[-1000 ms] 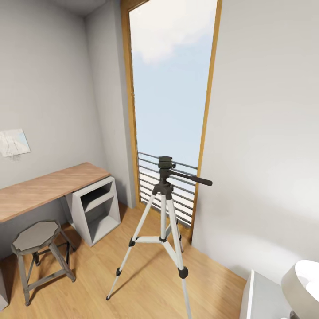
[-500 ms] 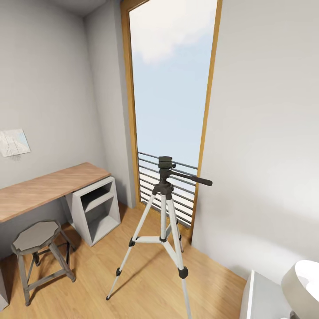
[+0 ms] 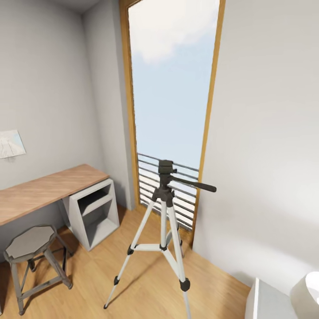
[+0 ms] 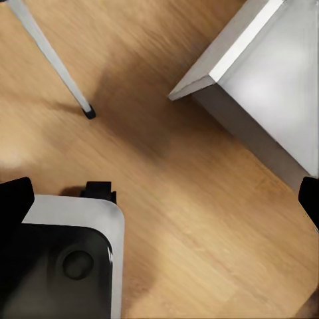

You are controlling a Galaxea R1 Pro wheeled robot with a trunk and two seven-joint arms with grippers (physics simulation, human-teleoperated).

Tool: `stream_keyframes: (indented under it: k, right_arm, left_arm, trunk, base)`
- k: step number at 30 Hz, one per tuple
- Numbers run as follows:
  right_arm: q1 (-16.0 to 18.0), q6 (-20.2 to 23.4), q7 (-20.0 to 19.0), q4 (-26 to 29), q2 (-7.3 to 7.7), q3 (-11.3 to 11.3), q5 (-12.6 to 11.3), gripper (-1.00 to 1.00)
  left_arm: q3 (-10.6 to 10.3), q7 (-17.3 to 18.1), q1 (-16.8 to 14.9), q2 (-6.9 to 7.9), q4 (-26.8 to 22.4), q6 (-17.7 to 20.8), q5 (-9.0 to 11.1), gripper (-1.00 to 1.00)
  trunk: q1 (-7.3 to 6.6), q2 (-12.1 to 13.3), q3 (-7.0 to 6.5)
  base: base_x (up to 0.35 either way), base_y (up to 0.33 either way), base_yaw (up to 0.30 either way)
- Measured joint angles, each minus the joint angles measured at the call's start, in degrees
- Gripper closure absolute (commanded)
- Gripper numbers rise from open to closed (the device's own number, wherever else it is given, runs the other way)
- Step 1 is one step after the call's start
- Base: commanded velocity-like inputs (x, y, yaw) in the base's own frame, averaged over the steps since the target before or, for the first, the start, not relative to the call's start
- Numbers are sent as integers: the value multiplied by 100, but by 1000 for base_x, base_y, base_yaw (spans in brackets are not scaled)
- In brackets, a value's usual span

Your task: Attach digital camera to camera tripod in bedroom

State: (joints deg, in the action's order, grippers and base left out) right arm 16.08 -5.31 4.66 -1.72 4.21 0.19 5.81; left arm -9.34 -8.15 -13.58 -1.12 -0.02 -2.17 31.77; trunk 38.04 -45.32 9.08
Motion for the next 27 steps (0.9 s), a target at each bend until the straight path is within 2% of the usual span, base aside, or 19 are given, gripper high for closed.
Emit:
stream_keyframes:
  k: [14,27]
  right_arm:
    - [0,8,8,-3,-12,-4,-8,-100]
    - [0,15,9,-3,-10,-7,-8,-100]
  left_arm:
    - [0,0,0,5,0,-6,-3,100]
    - [0,0,-1,8,1,-5,5,100]
  trunk:
    - [0,1,0]
    - [3,1,0]
  base:
    - [296,0,0]
    - [48,0,-12]
